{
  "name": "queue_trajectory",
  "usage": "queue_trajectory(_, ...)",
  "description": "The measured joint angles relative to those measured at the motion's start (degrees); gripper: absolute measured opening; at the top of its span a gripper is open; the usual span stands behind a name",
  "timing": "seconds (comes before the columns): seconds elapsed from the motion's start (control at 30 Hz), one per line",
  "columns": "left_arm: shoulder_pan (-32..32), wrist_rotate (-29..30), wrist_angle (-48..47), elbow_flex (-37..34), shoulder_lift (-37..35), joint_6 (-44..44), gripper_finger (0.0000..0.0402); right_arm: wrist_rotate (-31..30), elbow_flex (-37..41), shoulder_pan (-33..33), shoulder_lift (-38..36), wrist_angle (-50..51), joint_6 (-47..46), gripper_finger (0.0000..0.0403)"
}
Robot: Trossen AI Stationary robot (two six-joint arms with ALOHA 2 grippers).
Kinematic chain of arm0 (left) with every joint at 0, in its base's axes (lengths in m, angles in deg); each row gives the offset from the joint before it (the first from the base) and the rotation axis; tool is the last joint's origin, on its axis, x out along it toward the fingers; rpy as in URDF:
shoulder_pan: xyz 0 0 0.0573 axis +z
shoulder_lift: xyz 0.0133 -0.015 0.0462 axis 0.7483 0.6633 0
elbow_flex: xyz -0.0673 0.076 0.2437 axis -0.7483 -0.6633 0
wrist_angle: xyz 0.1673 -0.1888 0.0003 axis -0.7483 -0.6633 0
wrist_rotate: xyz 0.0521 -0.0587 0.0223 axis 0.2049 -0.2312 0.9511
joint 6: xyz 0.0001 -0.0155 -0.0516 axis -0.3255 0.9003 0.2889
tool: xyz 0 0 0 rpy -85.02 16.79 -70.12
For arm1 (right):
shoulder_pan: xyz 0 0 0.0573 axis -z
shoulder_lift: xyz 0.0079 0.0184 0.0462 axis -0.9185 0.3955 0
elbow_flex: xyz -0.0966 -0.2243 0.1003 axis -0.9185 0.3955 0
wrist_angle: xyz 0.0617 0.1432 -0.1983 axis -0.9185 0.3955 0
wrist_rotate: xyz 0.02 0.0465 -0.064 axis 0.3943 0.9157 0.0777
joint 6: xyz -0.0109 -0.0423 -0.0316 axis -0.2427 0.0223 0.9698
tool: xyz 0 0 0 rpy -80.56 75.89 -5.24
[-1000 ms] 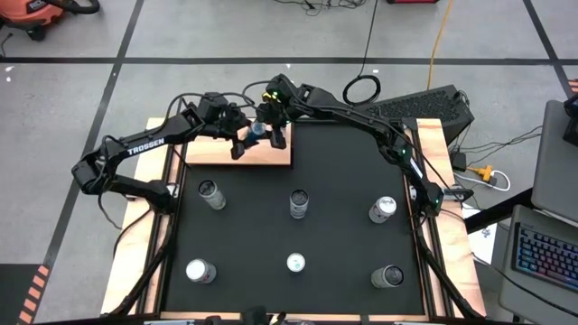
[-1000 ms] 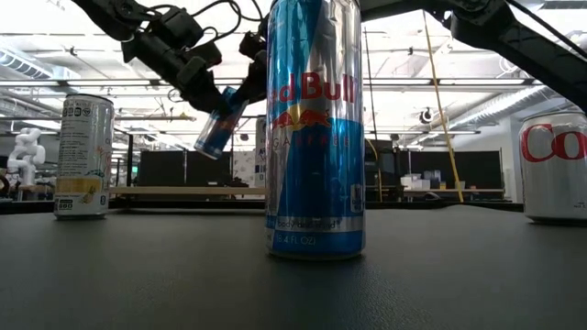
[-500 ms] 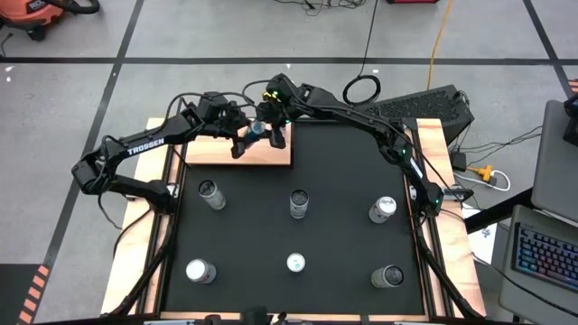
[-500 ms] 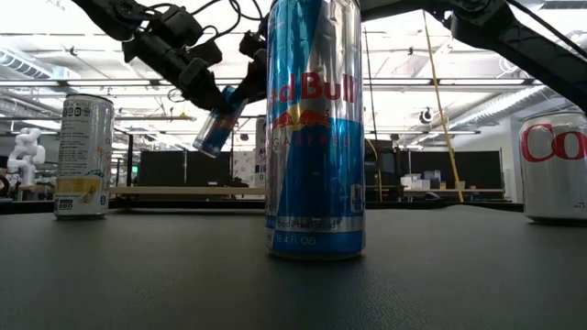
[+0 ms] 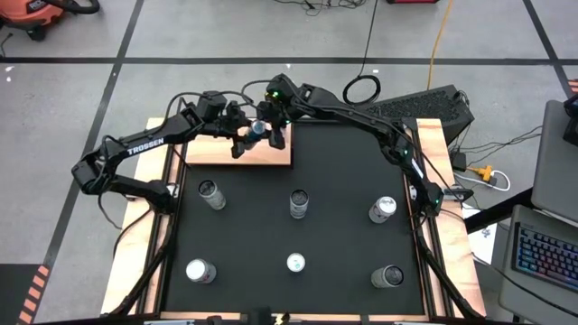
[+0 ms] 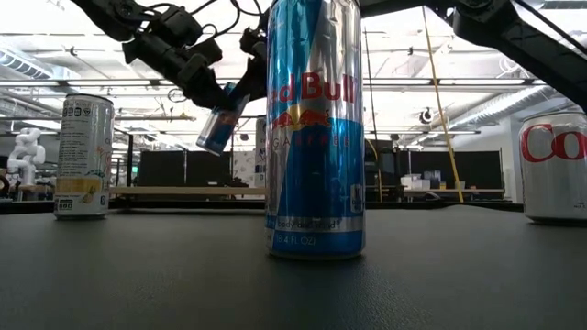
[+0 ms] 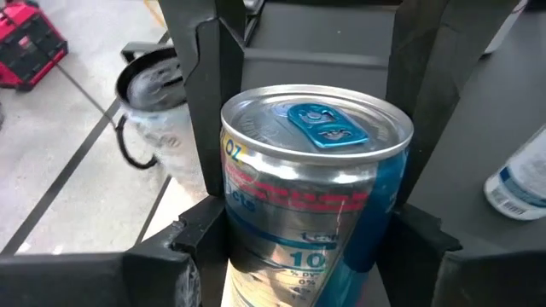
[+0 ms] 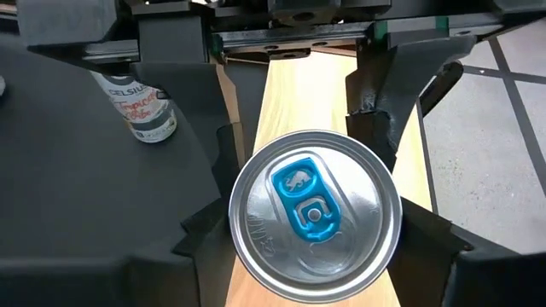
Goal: Place canned beverage on shelf
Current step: Put the top blue soda can on the shelf
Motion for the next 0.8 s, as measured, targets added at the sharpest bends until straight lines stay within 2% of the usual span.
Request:
queue_trajectory(0.43, 0.15, -3.28, 6.7, -0.04, 0.06, 3.02, 0.0224, -0.74, -0.02, -0.53, -3.58, 6.57, -1.35, 0.0222)
queue_trajectory(0.8, 0.32, -3.06, 9.39, -4.01, -0.11, 1.79, 0.0224, -4.45, 0.09, -0.9, -3.34, 5.85, -1.19, 0.0222)
